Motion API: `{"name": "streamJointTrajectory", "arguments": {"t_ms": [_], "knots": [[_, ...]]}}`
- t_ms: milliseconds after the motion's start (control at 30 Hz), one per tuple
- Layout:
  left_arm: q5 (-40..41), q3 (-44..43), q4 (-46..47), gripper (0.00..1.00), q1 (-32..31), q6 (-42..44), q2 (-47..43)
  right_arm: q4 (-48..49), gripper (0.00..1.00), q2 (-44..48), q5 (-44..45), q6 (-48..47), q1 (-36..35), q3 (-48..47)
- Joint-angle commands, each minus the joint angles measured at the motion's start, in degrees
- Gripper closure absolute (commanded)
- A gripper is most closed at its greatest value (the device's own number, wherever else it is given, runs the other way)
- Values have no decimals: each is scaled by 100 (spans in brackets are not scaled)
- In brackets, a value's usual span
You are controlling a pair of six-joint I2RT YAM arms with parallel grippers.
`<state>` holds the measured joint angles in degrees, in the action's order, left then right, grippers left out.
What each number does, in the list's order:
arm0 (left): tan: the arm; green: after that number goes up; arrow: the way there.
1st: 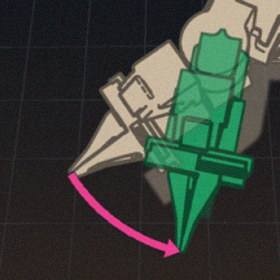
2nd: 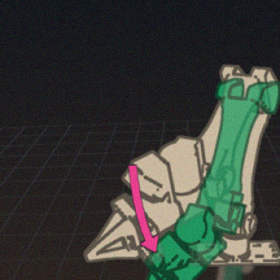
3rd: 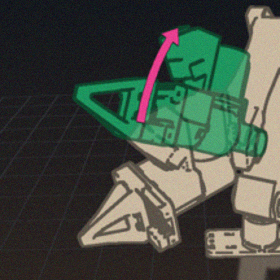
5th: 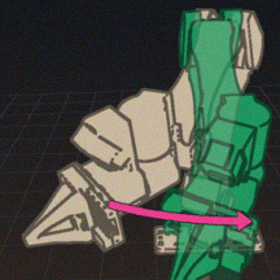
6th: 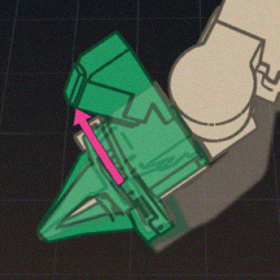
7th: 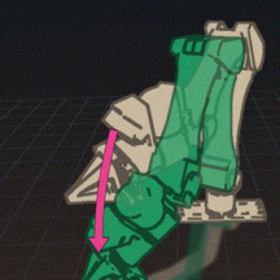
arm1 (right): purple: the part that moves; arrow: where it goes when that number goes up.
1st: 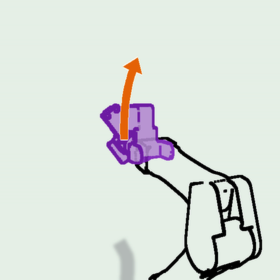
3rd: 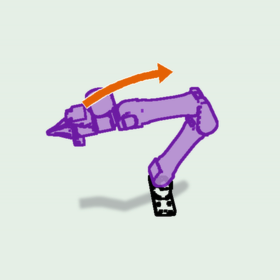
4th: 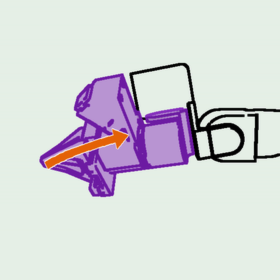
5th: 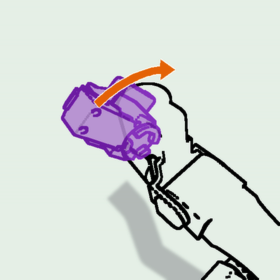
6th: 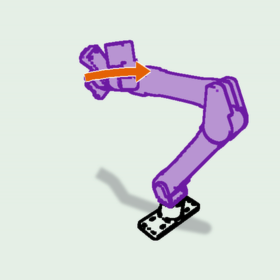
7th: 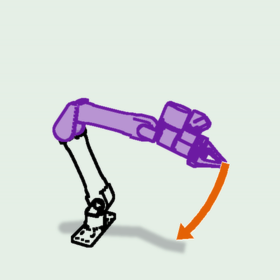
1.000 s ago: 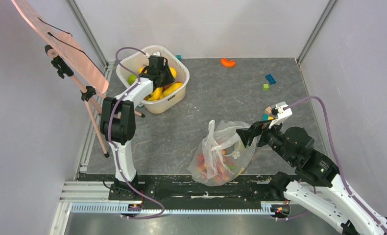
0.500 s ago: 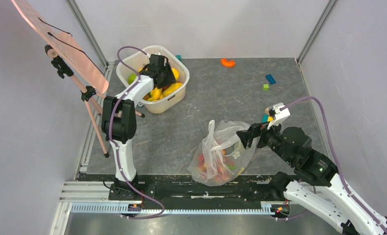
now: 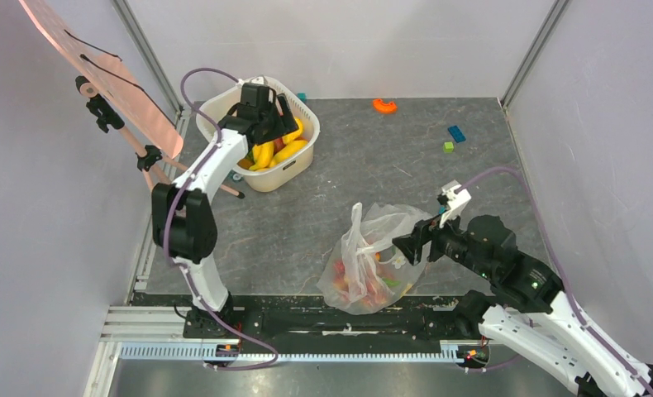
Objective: Take the fake fruits out of the plastic bag
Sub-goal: Place the fake fruit in the bin, then adjust the plastic bag at the center of the board.
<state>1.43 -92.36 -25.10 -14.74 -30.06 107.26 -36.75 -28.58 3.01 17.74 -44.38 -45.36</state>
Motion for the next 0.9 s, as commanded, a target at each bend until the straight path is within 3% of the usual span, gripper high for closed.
{"name": "streamJointTrajectory", "arguments": {"t_ms": [0, 167, 400, 633, 867], "knots": [[-117, 508, 236, 17, -376, -98, -978, 335, 26, -211, -995, 10, -11, 527], [-11, 1423, 514, 17, -948, -215, -1834, 574, 38, -287, -928, 160, -11, 1076], [-117, 2853, 875, 20, -1546, -457, -2754, 1020, 43, -554, -611, 279, -10, 1544], [-117, 4034, 910, 21, -2128, -628, -3473, 1783, 43, -1099, -179, 479, -9, 1926], [-900, 5276, 1518, 17, -2460, -1114, -4017, 2269, 39, -1338, -147, 553, -15, 2166]]}}
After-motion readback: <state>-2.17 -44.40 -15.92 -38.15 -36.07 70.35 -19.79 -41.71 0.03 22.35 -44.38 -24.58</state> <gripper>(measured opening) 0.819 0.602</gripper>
